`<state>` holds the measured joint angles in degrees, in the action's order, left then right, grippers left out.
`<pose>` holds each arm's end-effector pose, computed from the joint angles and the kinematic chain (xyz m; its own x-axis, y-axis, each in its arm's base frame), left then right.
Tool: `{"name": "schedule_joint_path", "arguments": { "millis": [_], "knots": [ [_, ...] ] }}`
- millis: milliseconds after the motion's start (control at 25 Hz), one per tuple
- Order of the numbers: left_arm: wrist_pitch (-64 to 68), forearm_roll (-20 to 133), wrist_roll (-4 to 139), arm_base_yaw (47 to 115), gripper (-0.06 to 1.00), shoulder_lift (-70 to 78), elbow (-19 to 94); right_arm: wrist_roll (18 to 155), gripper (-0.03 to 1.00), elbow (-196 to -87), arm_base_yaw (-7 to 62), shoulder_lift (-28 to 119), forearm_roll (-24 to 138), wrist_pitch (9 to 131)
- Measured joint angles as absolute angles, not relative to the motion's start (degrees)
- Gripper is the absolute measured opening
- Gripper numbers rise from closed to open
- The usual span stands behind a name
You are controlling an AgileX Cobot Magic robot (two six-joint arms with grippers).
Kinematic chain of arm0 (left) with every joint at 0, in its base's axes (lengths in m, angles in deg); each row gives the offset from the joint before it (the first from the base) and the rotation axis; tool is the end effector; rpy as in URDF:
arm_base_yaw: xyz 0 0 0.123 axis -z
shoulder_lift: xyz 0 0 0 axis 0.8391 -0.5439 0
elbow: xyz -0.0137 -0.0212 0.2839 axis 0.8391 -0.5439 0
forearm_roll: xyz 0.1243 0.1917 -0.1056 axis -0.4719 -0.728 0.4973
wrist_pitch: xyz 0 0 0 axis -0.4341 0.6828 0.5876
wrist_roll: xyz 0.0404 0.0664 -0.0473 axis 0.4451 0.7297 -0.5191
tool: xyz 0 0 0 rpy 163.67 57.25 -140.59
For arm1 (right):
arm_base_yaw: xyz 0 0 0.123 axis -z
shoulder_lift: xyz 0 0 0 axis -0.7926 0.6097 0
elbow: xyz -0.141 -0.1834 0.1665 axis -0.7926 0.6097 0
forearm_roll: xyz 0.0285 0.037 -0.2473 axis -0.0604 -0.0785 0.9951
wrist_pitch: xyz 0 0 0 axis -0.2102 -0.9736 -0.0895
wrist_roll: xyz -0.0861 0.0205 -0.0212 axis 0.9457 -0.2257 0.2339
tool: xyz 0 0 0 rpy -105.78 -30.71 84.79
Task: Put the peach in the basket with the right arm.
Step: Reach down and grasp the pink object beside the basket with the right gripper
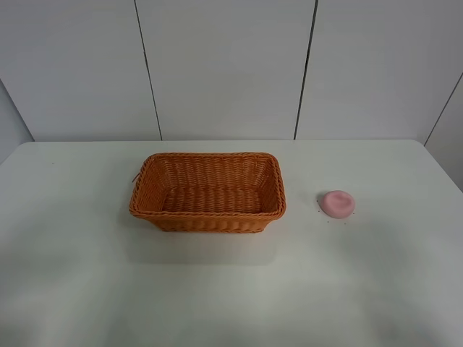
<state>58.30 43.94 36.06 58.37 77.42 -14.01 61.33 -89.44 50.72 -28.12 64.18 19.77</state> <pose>-0.0047 -0.0018 0.2763 -0.4471 0.0493 -0.8931 0.0582 0.9980 0.0259 -0.0030 0.0005 0.2769 -0.4369 0.0314 -0.8990 -0.0177 0.9989 0.0435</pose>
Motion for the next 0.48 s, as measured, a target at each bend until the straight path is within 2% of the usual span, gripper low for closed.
{"name": "schedule_joint_path", "arguments": {
  "millis": [480],
  "knots": [
    [58.3, 43.94, 36.06, 58.37, 0.99, 77.42, -14.01, 61.33, 0.69, -89.44, 50.72, -28.12, 64.18, 19.77]
  ]
}}
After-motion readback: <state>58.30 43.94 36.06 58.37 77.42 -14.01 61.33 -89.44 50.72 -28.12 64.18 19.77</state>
